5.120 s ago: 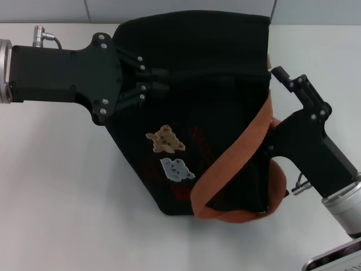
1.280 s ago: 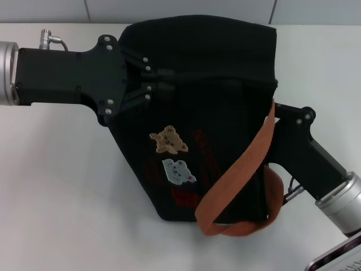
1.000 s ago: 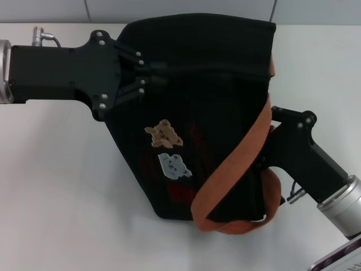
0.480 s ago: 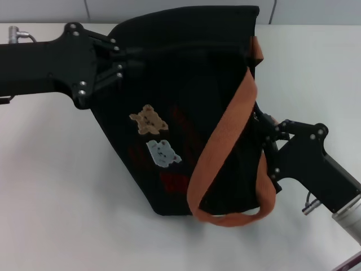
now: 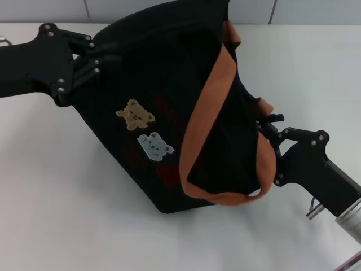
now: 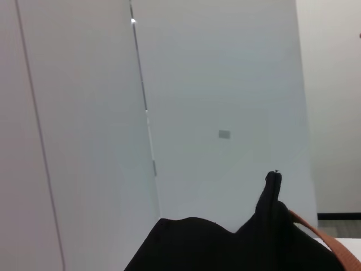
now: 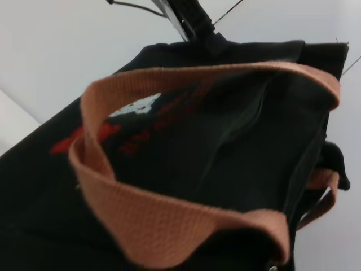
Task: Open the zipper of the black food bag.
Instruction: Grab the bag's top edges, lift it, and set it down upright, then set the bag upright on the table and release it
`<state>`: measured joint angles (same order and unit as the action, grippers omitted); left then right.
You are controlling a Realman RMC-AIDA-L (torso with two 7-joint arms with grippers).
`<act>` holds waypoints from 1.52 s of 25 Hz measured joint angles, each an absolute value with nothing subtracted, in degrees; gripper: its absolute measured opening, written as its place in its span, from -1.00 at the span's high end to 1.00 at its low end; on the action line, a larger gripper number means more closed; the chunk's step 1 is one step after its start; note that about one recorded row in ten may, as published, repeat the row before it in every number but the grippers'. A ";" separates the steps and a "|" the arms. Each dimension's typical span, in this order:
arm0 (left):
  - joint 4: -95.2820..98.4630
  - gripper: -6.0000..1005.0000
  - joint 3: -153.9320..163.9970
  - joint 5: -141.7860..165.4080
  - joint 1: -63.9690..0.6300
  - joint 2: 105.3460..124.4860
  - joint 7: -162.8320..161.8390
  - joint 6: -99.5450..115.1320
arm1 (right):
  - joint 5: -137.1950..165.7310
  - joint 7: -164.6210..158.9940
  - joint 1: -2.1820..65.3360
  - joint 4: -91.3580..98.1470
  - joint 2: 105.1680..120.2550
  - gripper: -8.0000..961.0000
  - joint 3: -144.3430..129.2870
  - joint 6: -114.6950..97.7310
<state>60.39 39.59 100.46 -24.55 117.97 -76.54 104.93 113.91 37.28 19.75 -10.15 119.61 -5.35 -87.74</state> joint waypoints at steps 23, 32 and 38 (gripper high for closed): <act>51.34 0.80 35.17 100.31 -19.68 115.57 -71.47 104.93 | 113.78 23.14 22.70 -7.76 119.45 0.80 -5.89 -89.29; 36.91 0.81 30.31 100.17 -18.48 115.11 -62.16 102.81 | 112.49 0.59 25.32 -4.34 119.39 0.51 1.89 -96.13; 30.61 0.82 27.42 100.76 -18.48 116.11 -59.11 98.86 | 112.40 -7.30 26.14 -4.02 119.50 0.12 10.19 -96.05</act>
